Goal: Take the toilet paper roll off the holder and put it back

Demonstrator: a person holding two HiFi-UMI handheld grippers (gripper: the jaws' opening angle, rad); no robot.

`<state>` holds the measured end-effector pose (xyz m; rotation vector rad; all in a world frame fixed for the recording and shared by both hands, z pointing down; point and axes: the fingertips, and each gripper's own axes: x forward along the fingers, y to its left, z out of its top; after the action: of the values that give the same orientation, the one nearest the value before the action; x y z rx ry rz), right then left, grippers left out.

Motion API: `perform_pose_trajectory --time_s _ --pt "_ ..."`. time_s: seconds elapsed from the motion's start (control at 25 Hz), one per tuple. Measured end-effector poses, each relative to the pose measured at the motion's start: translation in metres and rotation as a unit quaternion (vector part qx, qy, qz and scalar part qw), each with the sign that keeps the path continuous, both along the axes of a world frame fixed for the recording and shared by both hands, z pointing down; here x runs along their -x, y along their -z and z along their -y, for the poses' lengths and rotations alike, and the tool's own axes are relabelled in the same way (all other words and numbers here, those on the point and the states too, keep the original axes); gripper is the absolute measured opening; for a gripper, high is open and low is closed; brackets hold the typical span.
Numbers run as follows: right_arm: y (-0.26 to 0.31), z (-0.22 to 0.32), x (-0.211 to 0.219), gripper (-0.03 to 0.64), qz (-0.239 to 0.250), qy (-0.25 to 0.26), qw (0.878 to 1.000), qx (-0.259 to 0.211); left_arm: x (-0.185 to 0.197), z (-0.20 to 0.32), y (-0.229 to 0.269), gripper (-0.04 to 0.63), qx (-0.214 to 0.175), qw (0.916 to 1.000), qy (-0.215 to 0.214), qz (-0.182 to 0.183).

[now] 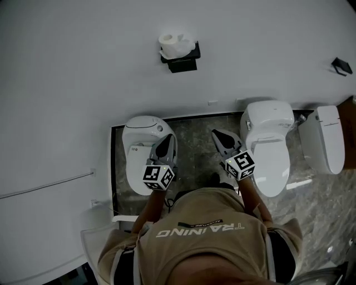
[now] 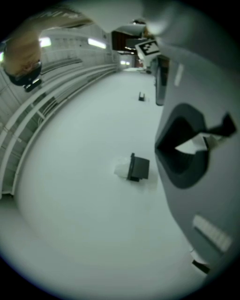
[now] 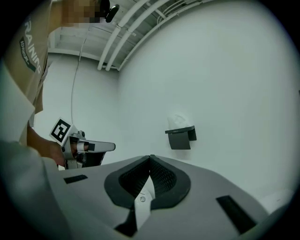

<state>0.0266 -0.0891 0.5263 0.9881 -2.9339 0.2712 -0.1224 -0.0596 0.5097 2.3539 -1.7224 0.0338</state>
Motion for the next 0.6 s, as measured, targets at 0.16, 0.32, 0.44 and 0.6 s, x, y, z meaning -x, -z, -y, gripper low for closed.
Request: perform_pose_trajectory --time_s 0.16,0.32,0.44,0.6 --pt "-0.001 0.03 0.004 0.014 0.006 0.017 1.0 0.001 -0.003 0.029 0.004 0.005 -0.003 0.9999 0.008 0.009" --pt "-0.005 0.046 0.021 0.014 0.006 0.037 0.999 0.008 0.002 0.048 0.006 0.005 -0.008 0.9996 0.002 0.026" --pt "-0.009 0.056 0.035 0.014 0.025 0.067 0.997 0.024 0.01 0.067 0.001 0.005 -0.008 0.9999 -0.002 0.01" --pt "-0.007 0.081 0.053 0.014 0.013 0.068 0.998 0.005 0.025 0.097 -0.006 0.005 -0.007 0.9998 -0.016 0.01"
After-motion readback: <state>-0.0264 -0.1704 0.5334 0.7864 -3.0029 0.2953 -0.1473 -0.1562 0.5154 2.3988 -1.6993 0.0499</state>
